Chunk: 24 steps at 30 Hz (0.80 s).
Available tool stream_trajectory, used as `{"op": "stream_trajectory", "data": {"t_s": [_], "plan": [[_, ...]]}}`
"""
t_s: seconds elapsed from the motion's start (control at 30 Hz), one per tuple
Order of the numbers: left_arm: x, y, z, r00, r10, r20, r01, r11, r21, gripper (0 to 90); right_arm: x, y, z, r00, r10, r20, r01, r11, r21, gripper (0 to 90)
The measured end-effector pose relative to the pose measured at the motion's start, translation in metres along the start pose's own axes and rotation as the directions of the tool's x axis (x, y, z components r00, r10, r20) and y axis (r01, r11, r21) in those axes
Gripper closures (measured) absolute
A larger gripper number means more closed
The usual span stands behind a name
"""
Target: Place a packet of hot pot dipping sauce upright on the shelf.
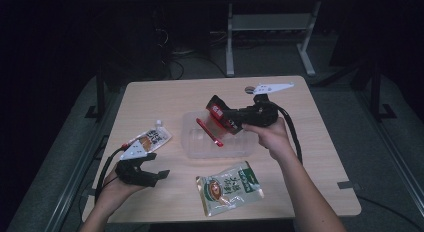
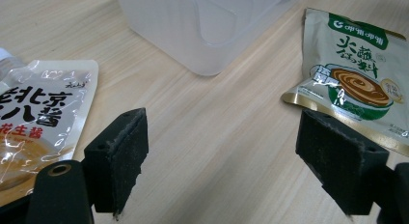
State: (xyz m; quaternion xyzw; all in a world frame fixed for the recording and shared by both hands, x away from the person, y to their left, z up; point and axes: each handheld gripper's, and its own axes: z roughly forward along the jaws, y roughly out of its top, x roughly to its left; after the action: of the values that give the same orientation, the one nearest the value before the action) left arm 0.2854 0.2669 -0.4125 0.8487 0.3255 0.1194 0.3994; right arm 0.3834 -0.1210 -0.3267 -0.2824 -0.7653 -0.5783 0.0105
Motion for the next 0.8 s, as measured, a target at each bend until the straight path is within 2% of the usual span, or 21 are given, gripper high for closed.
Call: {"op": "stream_trajectory", "data": {"t_s": [0.1,0.27,0.3,0.47,0.63,0.7,0.8], "plan": [[0.0,0.0,0.0,1.0,-0.006,0.002,0.006,1.0,-0.006,18.8,0.002,0.003,0.01,0.9999,-0.016,0.005,0.016,1.0,0.012,90.0],[0.002,-0.001,0.001,1.0,0.004,-0.001,-0.004,1.0,-0.001,18.8,0.003,0.006,0.024,1.0,-0.001,0.006,0.001,1.0,0.006,90.0],[0.002,-0.002,0.001,1.0,-0.009,0.001,0.009,1.0,-0.001,18.8,0.004,0.006,0.027,1.0,0.001,0.008,-0.001,1.0,0.006,90.0],[0.002,-0.002,0.001,0.9999,-0.015,0.004,0.015,0.9999,-0.004,18.8,0.005,0.008,0.039,0.9996,-0.005,0.029,0.005,1.0,0.019,90.0],[0.002,-0.001,0.004,0.9999,-0.001,0.01,0.001,1.0,0.007,18.8,0.004,0.006,0.042,0.9974,-0.004,0.071,0.002,1.0,0.024,90.0],[0.002,0.0,0.005,0.9999,-0.01,0.014,0.009,0.9999,0.007,18.8,0.004,0.006,0.04,0.9957,-0.004,0.092,0.001,1.0,0.03,90.0],[0.002,0.001,0.007,0.9998,0.005,0.017,-0.005,0.9999,0.01,18.8,0.003,0.004,0.039,0.9949,-0.007,0.101,0.003,0.999,0.034,89.7]]}}
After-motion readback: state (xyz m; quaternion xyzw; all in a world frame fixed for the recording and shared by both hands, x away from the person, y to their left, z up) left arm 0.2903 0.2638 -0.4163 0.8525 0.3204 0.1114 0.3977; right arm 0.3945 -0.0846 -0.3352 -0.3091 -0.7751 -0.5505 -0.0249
